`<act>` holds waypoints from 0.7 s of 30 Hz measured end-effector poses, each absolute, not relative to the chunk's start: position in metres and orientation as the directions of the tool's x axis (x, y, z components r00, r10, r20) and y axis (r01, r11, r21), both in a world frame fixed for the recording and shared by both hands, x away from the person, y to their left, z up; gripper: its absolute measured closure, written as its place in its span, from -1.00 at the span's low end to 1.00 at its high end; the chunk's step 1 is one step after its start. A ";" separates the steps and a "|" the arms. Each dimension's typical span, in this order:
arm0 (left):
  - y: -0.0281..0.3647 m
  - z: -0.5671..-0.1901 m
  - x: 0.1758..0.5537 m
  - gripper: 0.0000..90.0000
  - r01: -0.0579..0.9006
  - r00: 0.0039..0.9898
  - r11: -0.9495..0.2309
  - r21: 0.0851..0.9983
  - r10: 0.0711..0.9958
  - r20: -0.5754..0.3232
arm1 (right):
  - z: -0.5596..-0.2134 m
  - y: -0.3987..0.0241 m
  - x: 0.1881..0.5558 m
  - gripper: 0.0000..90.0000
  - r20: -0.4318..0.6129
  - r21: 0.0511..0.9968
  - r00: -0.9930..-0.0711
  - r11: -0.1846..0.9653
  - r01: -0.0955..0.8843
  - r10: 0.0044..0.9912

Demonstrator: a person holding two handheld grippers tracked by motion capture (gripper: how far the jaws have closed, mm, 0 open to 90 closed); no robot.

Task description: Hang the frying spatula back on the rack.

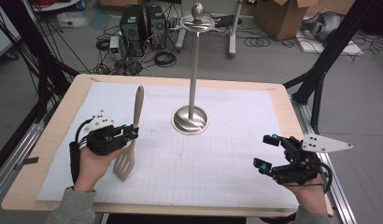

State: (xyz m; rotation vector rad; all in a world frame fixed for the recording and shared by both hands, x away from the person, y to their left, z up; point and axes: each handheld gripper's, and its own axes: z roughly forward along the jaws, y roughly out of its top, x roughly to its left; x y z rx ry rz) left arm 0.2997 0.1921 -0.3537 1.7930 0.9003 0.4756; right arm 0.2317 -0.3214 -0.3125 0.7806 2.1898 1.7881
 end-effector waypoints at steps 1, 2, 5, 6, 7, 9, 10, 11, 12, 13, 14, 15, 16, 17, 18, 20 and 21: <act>0.191 -0.353 0.300 0.72 0.352 0.641 -0.193 0.916 0.763 -0.085 | -0.312 -0.322 0.232 -0.75 0.162 0.956 -0.840 0.128 0.263 0.518; 0.190 -0.351 0.301 0.72 0.349 0.641 -0.189 0.918 0.763 -0.087 | -0.312 -0.322 0.231 -0.75 0.159 0.957 -0.841 0.127 0.259 0.518; 0.189 -0.347 0.303 0.72 0.337 0.643 -0.188 0.923 0.762 -0.080 | -0.312 -0.322 0.231 -0.75 0.161 0.958 -0.841 0.124 0.259 0.516; 0.189 -0.345 0.304 0.72 0.335 0.643 -0.183 0.924 0.762 -0.082 | -0.312 -0.322 0.231 -0.75 0.162 0.957 -0.841 0.125 0.261 0.516; 0.189 -0.344 0.304 0.72 0.329 0.643 -0.181 0.927 0.762 -0.079 | -0.312 -0.323 0.231 -0.75 0.161 0.957 -0.842 0.125 0.260 0.515; 0.189 -0.340 0.306 0.72 0.315 0.649 -0.181 0.932 0.757 -0.072 | -0.312 -0.323 0.231 -0.75 0.165 0.957 -0.839 0.122 0.263 0.518; 0.188 -0.339 0.305 0.72 0.298 0.653 -0.180 0.937 0.755 -0.063 | -0.312 -0.323 0.232 -0.75 0.161 0.958 -0.841 0.123 0.259 0.517; 0.188 -0.337 0.304 0.72 0.282 0.660 -0.181 0.942 0.750 -0.053 | -0.312 -0.323 0.232 -0.75 0.158 0.959 -0.842 0.125 0.256 0.516; 0.188 -0.336 0.304 0.72 0.268 0.663 -0.185 0.946 0.747 -0.042 | -0.312 -0.323 0.231 -0.75 0.158 0.959 -0.842 0.124 0.256 0.516; 0.188 -0.335 0.304 0.72 0.263 0.667 -0.184 0.947 0.744 -0.041 | -0.312 -0.323 0.231 -0.75 0.155 0.960 -0.842 0.124 0.253 0.517; 0.188 -0.334 0.305 0.72 0.257 0.668 -0.182 0.949 0.744 -0.038 | -0.311 -0.323 0.231 -0.75 0.157 0.959 -0.839 0.121 0.255 0.521; 0.189 -0.334 0.305 0.72 0.253 0.670 -0.180 0.951 0.741 -0.037 | -0.310 -0.323 0.230 -0.75 0.152 0.962 -0.838 0.117 0.247 0.525; 0.189 -0.334 0.305 0.72 0.253 0.668 -0.169 0.953 0.743 -0.046 | -0.310 -0.323 0.230 -0.75 0.146 0.964 -0.837 0.113 0.239 0.527; 0.190 -0.334 0.306 0.72 0.252 0.670 -0.170 0.953 0.741 -0.045 | -0.309 -0.323 0.229 -0.75 0.148 0.965 -0.837 0.109 0.239 0.527; 0.190 -0.334 0.307 0.72 0.254 0.671 -0.164 0.953 0.740 -0.051 | -0.308 -0.323 0.229 -0.75 0.142 0.966 -0.839 0.111 0.233 0.526; 0.192 -0.334 0.308 0.72 0.254 0.672 -0.160 0.954 0.739 -0.054 | -0.308 -0.324 0.228 -0.75 0.138 0.967 -0.839 0.110 0.229 0.526; 0.192 -0.334 0.309 0.72 0.254 0.669 -0.157 0.954 0.741 -0.056 | -0.307 -0.324 0.227 -0.75 0.141 0.967 -0.839 0.107 0.229 0.525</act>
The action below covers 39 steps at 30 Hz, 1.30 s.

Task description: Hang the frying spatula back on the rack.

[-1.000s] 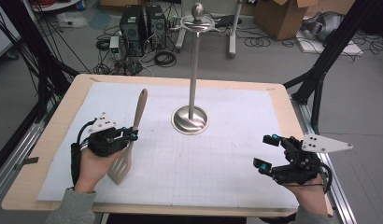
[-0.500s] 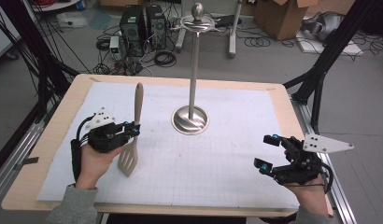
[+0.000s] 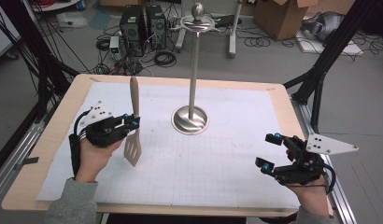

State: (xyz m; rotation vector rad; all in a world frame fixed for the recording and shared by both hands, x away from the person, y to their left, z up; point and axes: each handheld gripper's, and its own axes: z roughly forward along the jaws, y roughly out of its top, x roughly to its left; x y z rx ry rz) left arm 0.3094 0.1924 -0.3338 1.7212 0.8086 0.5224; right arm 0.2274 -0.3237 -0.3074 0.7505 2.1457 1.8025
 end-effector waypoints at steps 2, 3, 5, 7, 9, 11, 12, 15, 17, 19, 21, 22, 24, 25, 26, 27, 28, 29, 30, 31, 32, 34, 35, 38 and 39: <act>0.194 -0.333 0.310 0.72 0.247 0.673 -0.153 0.957 0.738 -0.055 | -0.308 -0.324 0.227 -0.75 0.143 0.967 -0.837 0.106 0.233 0.527; 0.195 -0.333 0.311 0.72 0.241 0.680 -0.142 0.960 0.730 -0.062 | -0.308 -0.324 0.228 -0.75 0.145 0.966 -0.838 0.109 0.236 0.526; 0.195 -0.330 0.312 0.72 0.243 0.688 -0.141 0.960 0.723 -0.068 | -0.308 -0.325 0.228 -0.75 0.140 0.966 -0.840 0.113 0.231 0.524; 0.195 -0.328 0.313 0.72 0.240 0.685 -0.156 0.958 0.727 -0.054 | -0.308 -0.325 0.228 -0.75 0.144 0.966 -0.840 0.110 0.235 0.523; 0.195 -0.326 0.315 0.72 0.248 0.687 -0.162 0.955 0.724 -0.055 | -0.308 -0.325 0.228 -0.75 0.146 0.966 -0.840 0.108 0.235 0.523; 0.195 -0.324 0.317 0.72 0.247 0.690 -0.171 0.954 0.723 -0.049 | -0.308 -0.325 0.227 -0.75 0.142 0.967 -0.841 0.108 0.230 0.523; 0.195 -0.323 0.317 0.72 0.249 0.692 -0.173 0.953 0.720 -0.050 | -0.307 -0.326 0.227 -0.75 0.144 0.967 -0.840 0.107 0.233 0.523; 0.194 -0.318 0.319 0.72 0.249 0.698 -0.181 0.952 0.715 -0.047 | -0.307 -0.327 0.227 -0.75 0.142 0.968 -0.840 0.105 0.229 0.524; 0.194 -0.315 0.321 0.72 0.250 0.701 -0.183 0.951 0.711 -0.047 | -0.307 -0.327 0.227 -0.75 0.147 0.967 -0.838 0.102 0.233 0.525; 0.194 -0.312 0.322 0.72 0.250 0.700 -0.192 0.949 0.713 -0.040 | -0.307 -0.327 0.227 -0.75 0.148 0.967 -0.838 0.101 0.234 0.525; 0.194 -0.309 0.324 0.72 0.254 0.697 -0.196 0.947 0.716 -0.039 | -0.307 -0.328 0.227 -0.75 0.143 0.968 -0.839 0.103 0.230 0.525; 0.195 -0.307 0.324 0.72 0.252 0.698 -0.194 0.948 0.715 -0.040 | -0.307 -0.328 0.227 -0.75 0.142 0.968 -0.839 0.102 0.228 0.525; 0.194 -0.304 0.325 0.72 0.253 0.696 -0.197 0.947 0.717 -0.037 | -0.307 -0.329 0.226 -0.75 0.146 0.968 -0.839 0.100 0.231 0.525; 0.194 -0.303 0.326 0.72 0.252 0.697 -0.203 0.946 0.717 -0.032 | -0.307 -0.329 0.226 -0.75 0.148 0.968 -0.838 0.099 0.232 0.525; 0.194 -0.301 0.326 0.72 0.256 0.697 -0.205 0.945 0.716 -0.033 | -0.307 -0.329 0.226 -0.75 0.148 0.967 -0.838 0.099 0.234 0.525; 0.193 -0.299 0.327 0.72 0.258 0.699 -0.205 0.944 0.714 -0.035 | -0.307 -0.329 0.226 -0.75 0.147 0.968 -0.839 0.098 0.231 0.524; 0.193 -0.296 0.327 0.72 0.258 0.700 -0.200 0.945 0.713 -0.040 | -0.307 -0.329 0.226 -0.75 0.147 0.968 -0.839 0.097 0.230 0.525; 0.192 -0.294 0.328 0.72 0.258 0.703 -0.194 0.947 0.709 -0.046 | -0.307 -0.330 0.226 -0.75 0.147 0.968 -0.839 0.097 0.230 0.524; 0.191 -0.291 0.328 0.72 0.256 0.706 -0.191 0.948 0.707 -0.048 | -0.307 -0.330 0.226 -0.75 0.150 0.968 -0.837 0.096 0.234 0.525; 0.190 -0.289 0.329 0.72 0.252 0.710 -0.197 0.947 0.703 -0.042 | -0.307 -0.330 0.226 -0.75 0.151 0.968 -0.837 0.094 0.234 0.525; 0.189 -0.286 0.330 0.72 0.252 0.712 -0.203 0.946 0.701 -0.040 | -0.307 -0.330 0.226 -0.75 0.146 0.969 -0.839 0.094 0.227 0.525; 0.186 -0.282 0.331 0.72 0.246 0.715 -0.219 0.944 0.699 -0.024 | -0.307 -0.331 0.225 -0.75 0.150 0.969 -0.838 0.090 0.230 0.525; 0.185 -0.280 0.332 0.72 0.243 0.719 -0.222 0.944 0.695 -0.021 | -0.307 -0.331 0.225 -0.75 0.151 0.968 -0.838 0.092 0.232 0.525; 0.183 -0.276 0.334 0.72 0.249 0.733 -0.225 0.942 0.679 -0.032 | -0.306 -0.333 0.225 -0.75 0.149 0.969 -0.838 0.089 0.228 0.525; 0.182 -0.276 0.335 0.72 0.249 0.738 -0.225 0.942 0.674 -0.034 | -0.306 -0.333 0.225 -0.75 0.146 0.971 -0.838 0.086 0.223 0.526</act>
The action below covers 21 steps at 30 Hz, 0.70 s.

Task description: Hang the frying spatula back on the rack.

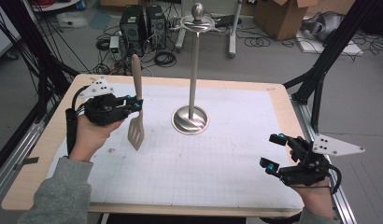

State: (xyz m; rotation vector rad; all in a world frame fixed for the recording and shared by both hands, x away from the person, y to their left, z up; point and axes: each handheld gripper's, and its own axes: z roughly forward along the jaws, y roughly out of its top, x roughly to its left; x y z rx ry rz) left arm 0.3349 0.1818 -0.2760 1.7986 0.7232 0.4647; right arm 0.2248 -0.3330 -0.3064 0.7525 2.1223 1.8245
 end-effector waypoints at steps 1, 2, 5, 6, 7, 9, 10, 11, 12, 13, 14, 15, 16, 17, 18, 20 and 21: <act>0.181 -0.276 0.335 0.72 0.250 0.742 -0.229 0.941 0.670 -0.034 | -0.306 -0.333 0.224 -0.75 0.152 0.970 -0.837 0.082 0.228 0.525; 0.181 -0.275 0.336 0.72 0.251 0.743 -0.234 0.939 0.668 -0.032 | -0.306 -0.334 0.224 -0.75 0.145 0.973 -0.842 0.081 0.217 0.519; 0.180 -0.272 0.338 0.72 0.254 0.750 -0.227 0.940 0.660 -0.043 | -0.305 -0.335 0.223 -0.75 0.150 0.972 -0.844 0.078 0.220 0.515; 0.180 -0.271 0.339 0.72 0.252 0.752 -0.235 0.939 0.658 -0.037 | -0.306 -0.336 0.224 -0.75 0.150 0.972 -0.842 0.076 0.220 0.518; 0.180 -0.269 0.340 0.72 0.252 0.753 -0.240 0.938 0.657 -0.035 | -0.306 -0.337 0.224 -0.75 0.158 0.972 -0.838 0.069 0.226 0.523; 0.179 -0.266 0.342 0.72 0.250 0.753 -0.241 0.938 0.658 -0.032 | -0.307 -0.340 0.224 -0.75 0.162 0.971 -0.833 0.064 0.230 0.528; 0.179 -0.264 0.344 0.72 0.245 0.758 -0.249 0.937 0.652 -0.025 | -0.308 -0.341 0.224 -0.75 0.161 0.972 -0.834 0.062 0.227 0.528; 0.179 -0.262 0.345 0.72 0.242 0.758 -0.257 0.936 0.652 -0.017 | -0.308 -0.343 0.224 -0.75 0.164 0.972 -0.832 0.056 0.227 0.531; 0.179 -0.260 0.346 0.72 0.241 0.754 -0.259 0.935 0.656 -0.012 | -0.308 -0.344 0.223 -0.75 0.169 0.972 -0.830 0.049 0.230 0.531; 0.179 -0.258 0.348 0.72 0.239 0.755 -0.262 0.935 0.656 -0.009 | -0.307 -0.345 0.223 -0.75 0.172 0.973 -0.834 0.040 0.225 0.524; 0.179 -0.256 0.349 0.72 0.237 0.756 -0.264 0.935 0.655 -0.007 | -0.307 -0.346 0.223 -0.75 0.170 0.976 -0.838 0.030 0.217 0.519; 0.180 -0.255 0.350 0.72 0.238 0.756 -0.264 0.935 0.654 -0.008 | -0.307 -0.347 0.222 -0.75 0.168 0.977 -0.841 0.024 0.210 0.515; 0.180 -0.254 0.351 0.72 0.238 0.758 -0.266 0.934 0.653 -0.007 | -0.307 -0.348 0.222 -0.75 0.174 0.977 -0.840 0.019 0.214 0.515; 0.179 -0.253 0.352 0.72 0.239 0.758 -0.268 0.933 0.652 -0.007 | -0.307 -0.348 0.222 -0.75 0.171 0.978 -0.839 0.017 0.210 0.517; 0.179 -0.252 0.353 0.72 0.240 0.760 -0.265 0.934 0.650 -0.011 | -0.307 -0.348 0.222 -0.75 0.168 0.978 -0.839 0.019 0.207 0.517; 0.179 -0.251 0.354 0.72 0.246 0.767 -0.271 0.931 0.641 -0.016 | -0.306 -0.348 0.222 -0.75 0.173 0.977 -0.838 0.020 0.213 0.517; 0.179 -0.251 0.355 0.72 0.251 0.768 -0.268 0.930 0.640 -0.023 | -0.306 -0.348 0.221 -0.75 0.173 0.977 -0.840 0.021 0.214 0.515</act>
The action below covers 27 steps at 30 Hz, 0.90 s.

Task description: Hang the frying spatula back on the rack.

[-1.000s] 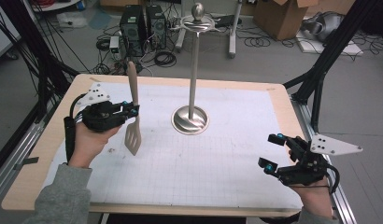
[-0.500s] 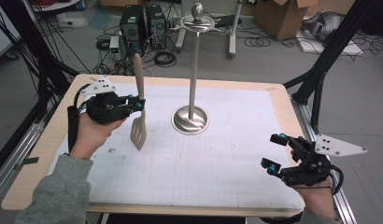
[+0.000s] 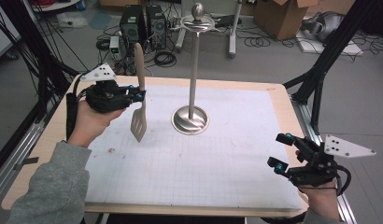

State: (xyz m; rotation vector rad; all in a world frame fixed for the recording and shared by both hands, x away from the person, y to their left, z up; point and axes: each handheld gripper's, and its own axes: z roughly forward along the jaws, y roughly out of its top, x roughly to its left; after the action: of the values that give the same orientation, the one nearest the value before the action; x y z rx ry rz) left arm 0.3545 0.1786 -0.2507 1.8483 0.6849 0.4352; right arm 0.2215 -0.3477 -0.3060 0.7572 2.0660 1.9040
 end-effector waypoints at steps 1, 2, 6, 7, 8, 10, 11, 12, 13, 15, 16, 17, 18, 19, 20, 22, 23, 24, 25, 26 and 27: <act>0.179 -0.250 0.355 0.72 0.248 0.771 -0.275 0.929 0.637 -0.017 | -0.306 -0.347 0.221 -0.75 0.180 0.975 -0.838 0.020 0.222 0.515; 0.178 -0.250 0.356 0.72 0.250 0.770 -0.273 0.929 0.638 -0.019 | -0.306 -0.347 0.222 -0.75 0.173 0.977 -0.842 0.022 0.214 0.511; 0.178 -0.246 0.361 0.72 0.257 0.774 -0.273 0.927 0.632 -0.029 | -0.306 -0.346 0.223 -0.75 0.175 0.976 -0.842 0.026 0.218 0.510; 0.179 -0.245 0.362 0.72 0.257 0.774 -0.277 0.926 0.633 -0.026 | -0.306 -0.346 0.223 -0.75 0.173 0.976 -0.844 0.026 0.216 0.508; 0.179 -0.244 0.364 0.72 0.261 0.774 -0.278 0.924 0.632 -0.028 | -0.306 -0.347 0.223 -0.75 0.175 0.976 -0.845 0.023 0.215 0.505; 0.180 -0.241 0.366 0.72 0.260 0.776 -0.273 0.926 0.629 -0.032 | -0.306 -0.347 0.223 -0.75 0.173 0.977 -0.846 0.021 0.212 0.504; 0.181 -0.240 0.367 0.72 0.258 0.781 -0.272 0.927 0.624 -0.034 | -0.306 -0.347 0.223 -0.75 0.178 0.976 -0.845 0.018 0.216 0.504; 0.182 -0.239 0.367 0.72 0.256 0.783 -0.271 0.928 0.622 -0.034 | -0.306 -0.347 0.223 -0.75 0.178 0.976 -0.845 0.019 0.217 0.504; 0.181 -0.238 0.368 0.72 0.255 0.783 -0.269 0.929 0.621 -0.035 | -0.306 -0.348 0.222 -0.75 0.178 0.976 -0.846 0.019 0.217 0.503; 0.180 -0.236 0.368 0.72 0.252 0.784 -0.279 0.927 0.620 -0.026 | -0.306 -0.348 0.222 -0.75 0.176 0.977 -0.844 0.014 0.212 0.507; 0.178 -0.235 0.369 0.72 0.251 0.787 -0.291 0.923 0.617 -0.020 | -0.306 -0.348 0.222 -0.75 0.178 0.977 -0.843 0.013 0.214 0.507; 0.177 -0.235 0.369 0.72 0.249 0.786 -0.298 0.922 0.618 -0.013 | -0.305 -0.348 0.222 -0.75 0.179 0.977 -0.843 0.013 0.215 0.507; 0.175 -0.234 0.369 0.72 0.247 0.788 -0.303 0.920 0.615 -0.009 | -0.305 -0.348 0.222 -0.75 0.177 0.977 -0.843 0.014 0.214 0.507; 0.174 -0.234 0.369 0.72 0.243 0.790 -0.299 0.923 0.613 -0.010 | -0.305 -0.348 0.222 -0.75 0.175 0.977 -0.845 0.014 0.211 0.506; 0.173 -0.234 0.370 0.72 0.245 0.792 -0.298 0.923 0.610 -0.013 | -0.305 -0.348 0.221 -0.75 0.179 0.977 -0.844 0.013 0.215 0.505; 0.170 -0.236 0.371 0.72 0.244 0.794 -0.307 0.920 0.608 -0.007 | -0.305 -0.348 0.221 -0.75 0.177 0.976 -0.844 0.017 0.215 0.505; 0.168 -0.237 0.372 0.71 0.247 0.793 -0.310 0.918 0.609 -0.007 | -0.305 -0.347 0.222 -0.75 0.175 0.977 -0.844 0.014 0.211 0.507; 0.167 -0.238 0.373 0.71 0.248 0.795 -0.314 0.916 0.607 -0.007 | -0.305 -0.347 0.222 -0.75 0.176 0.977 -0.845 0.018 0.214 0.505; 0.166 -0.238 0.374 0.71 0.249 0.796 -0.312 0.917 0.605 -0.010 | -0.306 -0.346 0.223 -0.75 0.173 0.977 -0.846 0.020 0.212 0.505; 0.165 -0.239 0.374 0.72 0.248 0.797 -0.310 0.918 0.604 -0.012 | -0.306 -0.346 0.223 -0.75 0.179 0.975 -0.846 0.024 0.221 0.503; 0.164 -0.239 0.375 0.72 0.249 0.798 -0.308 0.918 0.603 -0.014 | -0.306 -0.345 0.223 -0.75 0.175 0.976 -0.845 0.022 0.215 0.505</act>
State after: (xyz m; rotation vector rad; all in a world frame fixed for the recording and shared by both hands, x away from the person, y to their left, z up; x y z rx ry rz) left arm 0.3746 0.1645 -0.2388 1.8936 0.6444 0.4051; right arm 0.2231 -0.3454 -0.3058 0.7482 2.0741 1.9122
